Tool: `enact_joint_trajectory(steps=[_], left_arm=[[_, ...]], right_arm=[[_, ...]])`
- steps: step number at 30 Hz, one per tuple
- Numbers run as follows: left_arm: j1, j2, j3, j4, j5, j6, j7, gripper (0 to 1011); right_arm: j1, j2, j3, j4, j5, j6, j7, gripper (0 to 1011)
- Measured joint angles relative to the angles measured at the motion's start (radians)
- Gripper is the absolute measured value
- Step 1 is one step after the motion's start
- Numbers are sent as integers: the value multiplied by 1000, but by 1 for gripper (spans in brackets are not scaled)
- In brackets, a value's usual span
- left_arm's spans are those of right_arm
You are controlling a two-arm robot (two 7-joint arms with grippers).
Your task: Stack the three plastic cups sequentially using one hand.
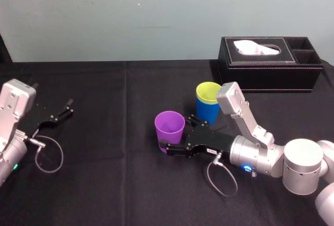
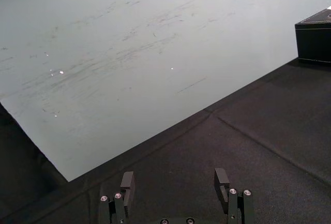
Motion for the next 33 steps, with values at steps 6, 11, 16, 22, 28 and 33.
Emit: enact_joint_trajectory(steps=[6,11,16,22,28,33], left_arm=[[0,0,0,0,0,0,0,1010],[0,0,0,0,0,0,0,1010],[0,0,0,0,0,0,0,1010],[0,0,0,0,0,0,0,1010],[0,0,0,0,0,0,0,1010],[0,0,0,0,0,0,0,1010]], right_arm=[[0,0,1,-1,0,0,0,984],[-2,1,2,-2,1,0,0,889],[-2,1,3,-3,1,0,-1,757],[-3,2,4,-4,1,-1,-1,717],[-3,2,4,-4,1,-1,-1,715],[-4,2,4,-5,1,-1,-1,713]])
